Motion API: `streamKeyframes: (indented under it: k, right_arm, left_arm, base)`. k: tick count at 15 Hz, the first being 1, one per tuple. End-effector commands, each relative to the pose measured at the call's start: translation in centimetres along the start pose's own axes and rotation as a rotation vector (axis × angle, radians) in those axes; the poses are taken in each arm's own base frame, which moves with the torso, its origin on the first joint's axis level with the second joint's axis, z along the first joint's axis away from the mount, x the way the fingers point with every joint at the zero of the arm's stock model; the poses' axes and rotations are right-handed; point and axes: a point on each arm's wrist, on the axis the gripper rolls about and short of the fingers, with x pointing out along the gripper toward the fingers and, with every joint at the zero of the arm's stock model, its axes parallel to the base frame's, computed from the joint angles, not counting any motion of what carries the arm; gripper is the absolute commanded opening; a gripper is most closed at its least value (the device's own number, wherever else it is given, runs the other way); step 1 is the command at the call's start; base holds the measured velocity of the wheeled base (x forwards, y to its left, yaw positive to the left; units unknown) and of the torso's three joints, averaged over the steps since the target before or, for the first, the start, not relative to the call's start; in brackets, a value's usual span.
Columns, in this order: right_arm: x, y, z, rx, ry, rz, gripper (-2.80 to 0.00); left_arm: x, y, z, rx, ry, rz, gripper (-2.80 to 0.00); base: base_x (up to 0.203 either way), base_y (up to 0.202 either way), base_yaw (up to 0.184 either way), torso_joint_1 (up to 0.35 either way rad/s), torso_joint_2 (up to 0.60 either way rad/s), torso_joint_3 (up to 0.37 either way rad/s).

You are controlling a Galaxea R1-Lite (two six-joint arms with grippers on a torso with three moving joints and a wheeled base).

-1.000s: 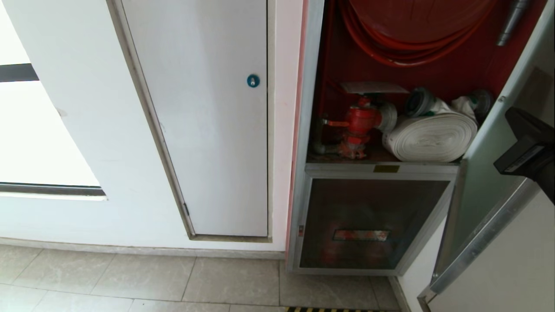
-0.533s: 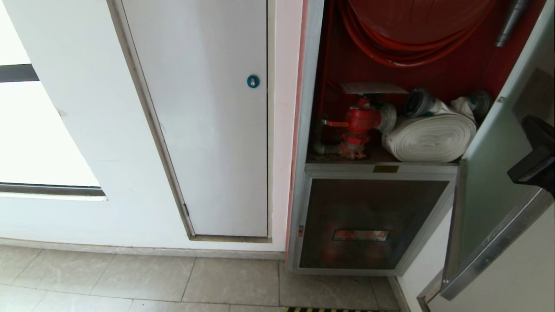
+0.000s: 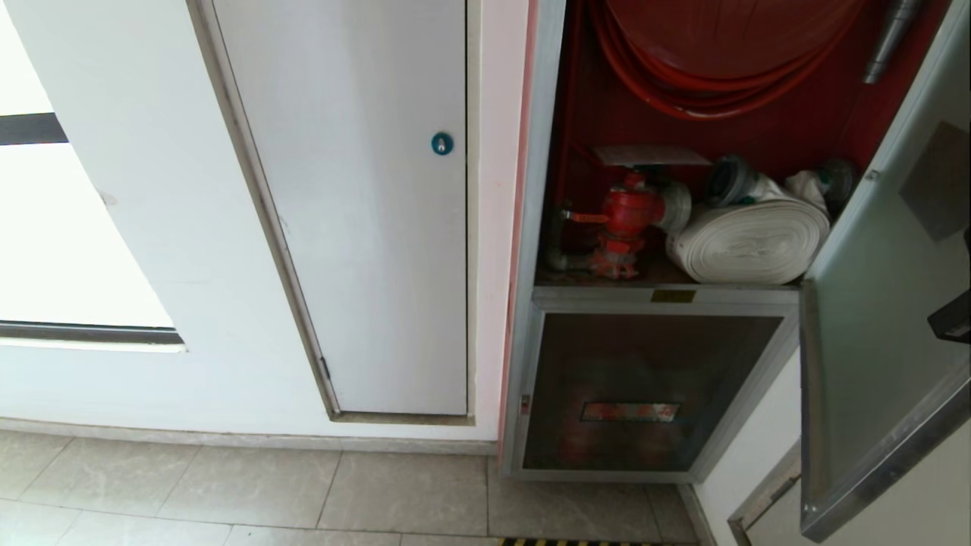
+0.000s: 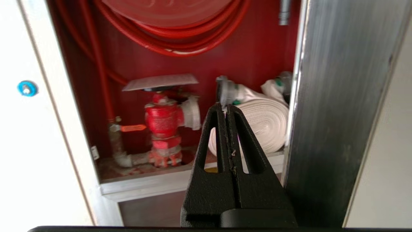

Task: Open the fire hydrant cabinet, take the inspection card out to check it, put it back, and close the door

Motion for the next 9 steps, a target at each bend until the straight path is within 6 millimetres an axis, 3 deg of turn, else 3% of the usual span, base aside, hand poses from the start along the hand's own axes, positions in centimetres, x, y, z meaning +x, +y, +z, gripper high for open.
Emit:
streamKeyframes:
  k: [1, 9]
  right_arm:
    - [-0.2, -0.2, -0.4, -0.005, 0.004, -0.011, -2.8]
    - [-0.9, -1.5, -0.5, -0.008, -0.031, -0.068, -2.8]
  left_arm:
    - [0.0, 0.0, 0.0, 0.0, 0.001, 0.0, -2.8]
    - [0.0, 0.0, 0.0, 0.0, 0.001, 0.0, -2.8]
  base:
    - [0.0, 0.0, 0.0, 0.0, 0.0, 0.0]
    - [0.0, 0.0, 0.0, 0.0, 0.0, 0.0]
